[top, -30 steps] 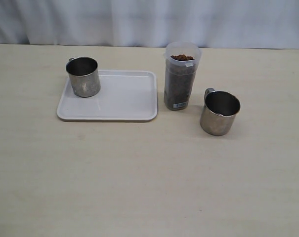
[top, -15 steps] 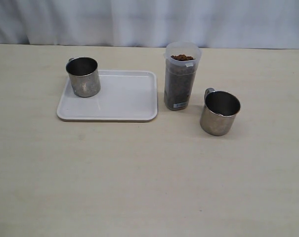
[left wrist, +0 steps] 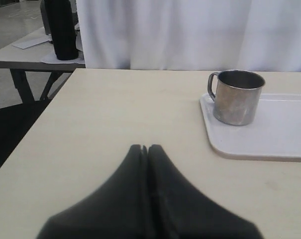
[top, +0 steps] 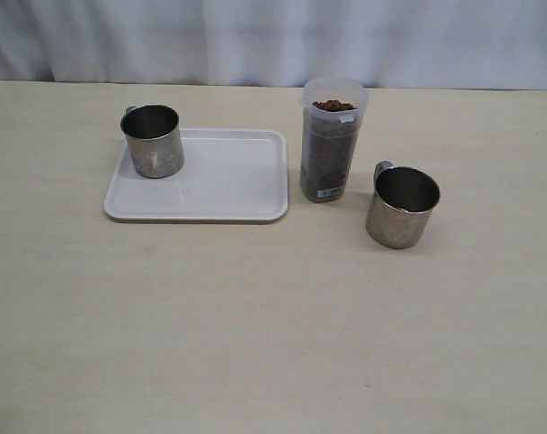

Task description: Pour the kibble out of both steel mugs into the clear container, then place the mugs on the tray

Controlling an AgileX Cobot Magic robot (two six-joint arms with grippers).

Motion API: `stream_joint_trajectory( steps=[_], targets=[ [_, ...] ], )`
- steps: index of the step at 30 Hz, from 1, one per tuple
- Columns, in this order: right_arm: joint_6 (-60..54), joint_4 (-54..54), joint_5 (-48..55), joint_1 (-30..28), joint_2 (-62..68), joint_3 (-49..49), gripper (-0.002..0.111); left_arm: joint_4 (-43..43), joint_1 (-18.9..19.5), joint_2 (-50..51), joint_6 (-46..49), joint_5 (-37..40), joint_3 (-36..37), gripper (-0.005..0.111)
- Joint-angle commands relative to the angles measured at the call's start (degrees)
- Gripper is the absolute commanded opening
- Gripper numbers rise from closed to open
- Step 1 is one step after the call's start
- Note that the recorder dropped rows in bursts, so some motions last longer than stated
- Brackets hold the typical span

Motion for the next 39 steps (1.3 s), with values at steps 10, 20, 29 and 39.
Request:
stream_joint_trajectory(
  steps=[10, 20, 29, 39],
  targets=[
    [-0.19, 0.14, -0.29, -0.07, -0.18, 0.15, 0.005, 1.15, -0.71, -0.14, -0.11, -0.35, 0.19, 0.000],
    [-0.19, 0.14, -0.29, -0.07, -0.18, 0.15, 0.005, 1.15, -0.71, -0.14, -0.11, -0.35, 0.19, 0.000],
    [-0.19, 0.14, -0.29, -0.07, -0.18, 0.15, 0.005, 3.83, -0.71, -0.14, 0.04, -1.08, 0.19, 0.000],
    [-0.19, 0.14, -0.29, -0.07, -0.18, 0.15, 0.005, -1.18, -0.71, -0.14, -0.91, -6.61, 0.19, 0.000]
  ],
)
